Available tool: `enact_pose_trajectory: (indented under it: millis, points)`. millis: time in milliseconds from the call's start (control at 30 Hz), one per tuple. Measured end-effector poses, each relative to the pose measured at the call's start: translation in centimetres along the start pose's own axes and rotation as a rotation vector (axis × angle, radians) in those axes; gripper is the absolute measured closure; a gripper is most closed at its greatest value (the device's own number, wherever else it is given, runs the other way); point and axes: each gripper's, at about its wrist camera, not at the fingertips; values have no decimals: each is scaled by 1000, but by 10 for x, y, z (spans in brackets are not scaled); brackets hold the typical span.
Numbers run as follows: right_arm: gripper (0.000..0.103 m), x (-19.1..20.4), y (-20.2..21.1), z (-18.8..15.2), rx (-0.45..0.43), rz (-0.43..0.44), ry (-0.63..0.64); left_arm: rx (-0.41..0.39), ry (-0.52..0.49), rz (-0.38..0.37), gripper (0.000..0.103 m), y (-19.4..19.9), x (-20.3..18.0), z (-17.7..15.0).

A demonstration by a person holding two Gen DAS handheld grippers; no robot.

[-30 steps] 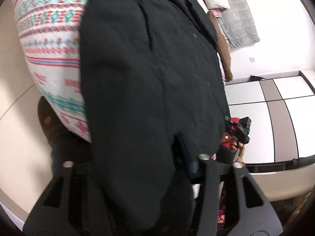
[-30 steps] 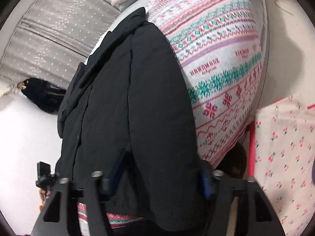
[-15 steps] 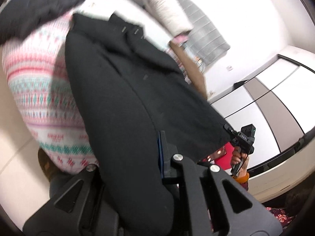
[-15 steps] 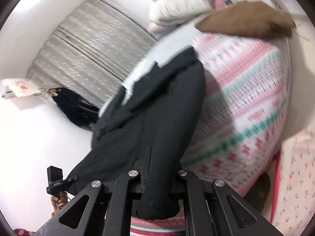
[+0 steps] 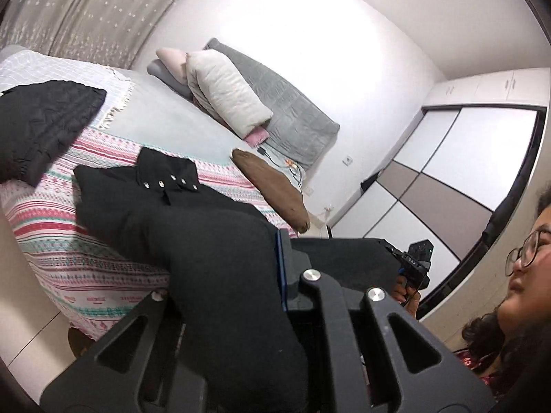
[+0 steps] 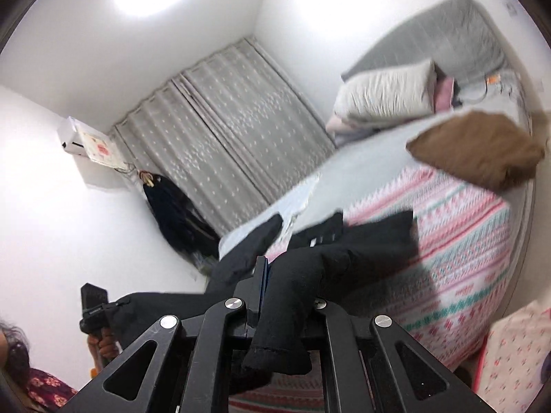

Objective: Fold large clothes

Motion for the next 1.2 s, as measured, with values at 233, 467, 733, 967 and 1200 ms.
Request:
enact_pose_trajectory:
  millis: [233,467,733,967,1200]
  points:
    - [95,-24,-37,22,-15,-71,-67,12,200,50,92,-27,69,13]
    - [95,-81,-138,56,-59,-211,-163,-24,305,189,90,-84,132,57]
    - [94,-137,-264,68,10,-375,-228,9,297,423,87,-183,208,86]
    - [79,-205,-322,29,107,-491,-312,135,344,517,84,-246,276,63]
    - [47,-222,-307,34,155,-443,-279,31,312,444,30,-208,252,63]
Point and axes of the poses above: each gripper's, at about its wrist camera, not at the fingertips, and y roughly against the way its jaws point, x to its left, z to its top, and after that the axes turned 3 degrees about x, right-handed
